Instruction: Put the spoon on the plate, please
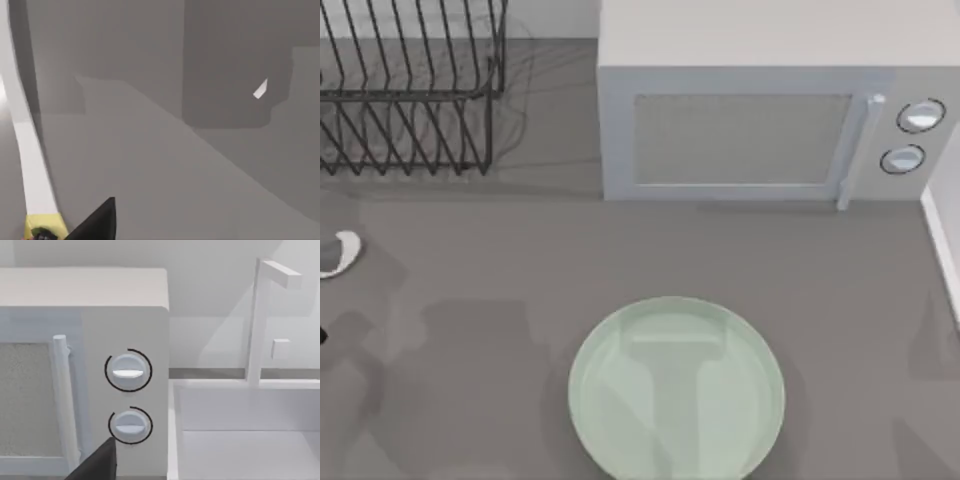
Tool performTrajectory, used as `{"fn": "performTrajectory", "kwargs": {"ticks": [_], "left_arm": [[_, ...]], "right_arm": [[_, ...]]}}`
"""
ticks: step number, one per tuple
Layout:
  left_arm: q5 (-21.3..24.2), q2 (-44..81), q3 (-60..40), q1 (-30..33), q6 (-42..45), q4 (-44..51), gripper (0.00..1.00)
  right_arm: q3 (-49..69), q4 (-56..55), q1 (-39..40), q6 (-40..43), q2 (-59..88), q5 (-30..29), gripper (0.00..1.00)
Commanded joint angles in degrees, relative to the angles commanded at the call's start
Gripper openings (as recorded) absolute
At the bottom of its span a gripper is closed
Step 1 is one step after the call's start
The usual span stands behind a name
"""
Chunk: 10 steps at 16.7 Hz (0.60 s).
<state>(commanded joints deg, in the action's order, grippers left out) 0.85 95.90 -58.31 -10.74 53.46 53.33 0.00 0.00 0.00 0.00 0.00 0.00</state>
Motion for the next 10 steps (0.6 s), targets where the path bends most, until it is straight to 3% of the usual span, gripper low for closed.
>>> {"fn": "performTrajectory", "kwargs": {"ticks": [6, 10], "left_arm": [[-0.88, 11.46, -18.19, -5.21, 4.61, 8.30, 1.00], [-1.11, 11.98, -22.04, -6.30, 5.15, 9.21, 1.00]], "right_arm": [[0.00, 0.00, 0.00, 0.00, 0.00, 0.00, 1.00], [0.00, 0.00, 0.00, 0.00, 0.00, 0.00, 1.00]]}}
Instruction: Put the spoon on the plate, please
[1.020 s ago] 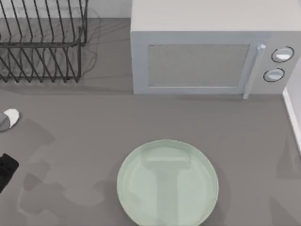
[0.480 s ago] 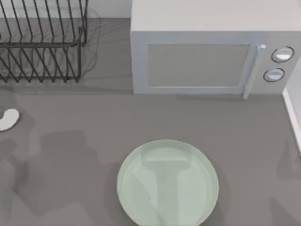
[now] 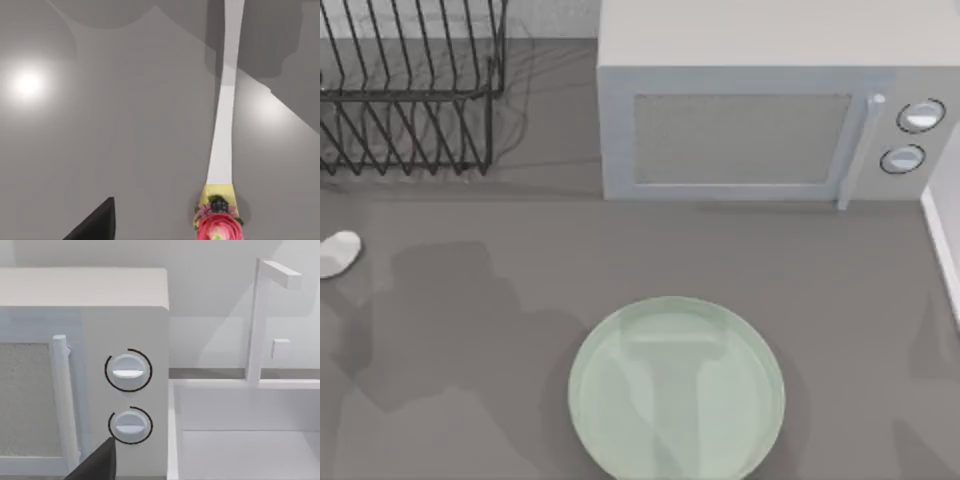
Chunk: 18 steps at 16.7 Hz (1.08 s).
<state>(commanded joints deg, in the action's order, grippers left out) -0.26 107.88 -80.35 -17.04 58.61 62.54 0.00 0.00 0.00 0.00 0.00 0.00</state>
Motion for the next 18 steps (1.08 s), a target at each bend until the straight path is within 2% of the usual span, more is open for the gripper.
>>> {"fn": "performTrajectory", "kwargs": {"ticks": [6, 14, 18], "left_arm": [[0.02, 0.24, 0.80, 0.23, -0.10, -1.02, 1.00], [0.05, 8.02, 11.07, -0.15, 0.26, -19.40, 1.00], [0.05, 8.94, 12.13, -0.21, 0.35, -21.07, 1.00]], "right_arm": [[0.00, 0.00, 0.00, 0.00, 0.00, 0.00, 1.00], [0.00, 0.00, 0.00, 0.00, 0.00, 0.00, 1.00], [0.00, 0.00, 0.00, 0.00, 0.00, 0.00, 1.00]]}}
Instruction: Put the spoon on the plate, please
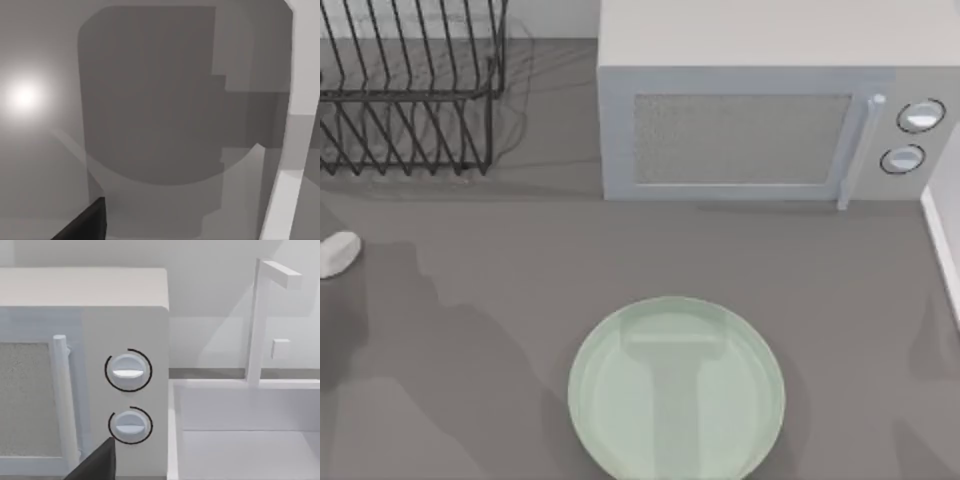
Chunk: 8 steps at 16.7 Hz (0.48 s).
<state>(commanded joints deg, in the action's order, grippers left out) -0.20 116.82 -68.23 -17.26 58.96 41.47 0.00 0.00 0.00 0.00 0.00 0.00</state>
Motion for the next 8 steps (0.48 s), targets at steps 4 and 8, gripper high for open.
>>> {"fn": "performTrajectory", "kwargs": {"ticks": [4, 8], "left_arm": [[0.00, 0.00, 0.00, 0.00, 0.00, 0.00, 0.77], [0.00, 0.00, 0.00, 0.00, 0.00, 0.00, 0.47]], "right_arm": [[0.00, 0.00, 0.00, 0.00, 0.00, 0.00, 1.00], [0.00, 0.00, 0.00, 0.00, 0.00, 0.00, 1.00]]}}
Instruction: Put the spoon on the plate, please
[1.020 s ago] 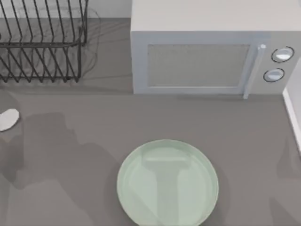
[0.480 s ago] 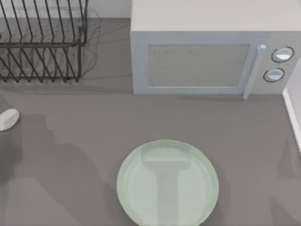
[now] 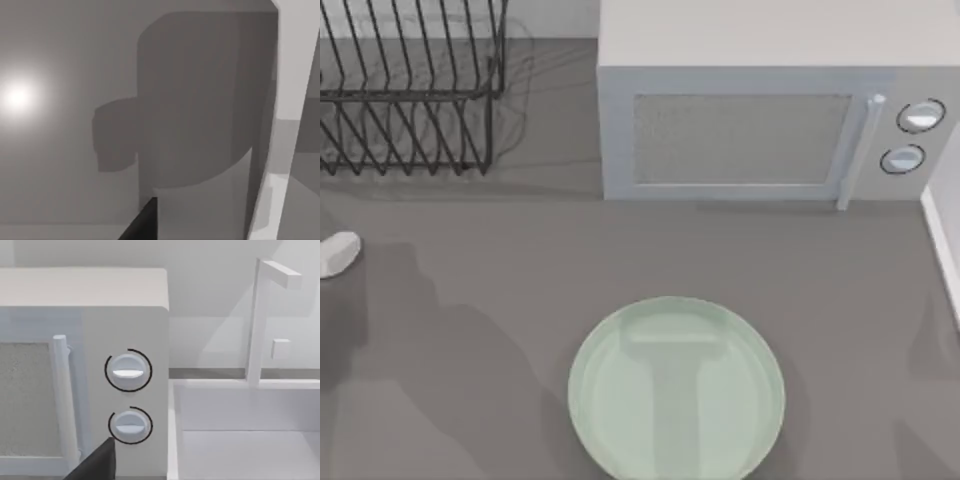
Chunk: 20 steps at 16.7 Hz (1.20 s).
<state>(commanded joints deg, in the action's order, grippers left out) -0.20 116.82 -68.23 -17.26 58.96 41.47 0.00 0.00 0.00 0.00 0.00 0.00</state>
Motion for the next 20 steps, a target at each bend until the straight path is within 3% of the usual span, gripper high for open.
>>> {"fn": "performTrajectory", "kwargs": {"ticks": [6, 14, 20], "left_arm": [[0.00, 0.00, 0.00, 0.00, 0.00, 0.00, 0.02], [0.00, 0.00, 0.00, 0.00, 0.00, 0.00, 0.00], [1.14, -5.28, -5.36, 0.10, -1.13, 10.09, 0.00]], "right_arm": [[0.00, 0.00, 0.00, 0.00, 0.00, 0.00, 1.00], [0.00, 0.00, 0.00, 0.00, 0.00, 0.00, 1.00], [0.00, 0.00, 0.00, 0.00, 0.00, 0.00, 1.00]]}}
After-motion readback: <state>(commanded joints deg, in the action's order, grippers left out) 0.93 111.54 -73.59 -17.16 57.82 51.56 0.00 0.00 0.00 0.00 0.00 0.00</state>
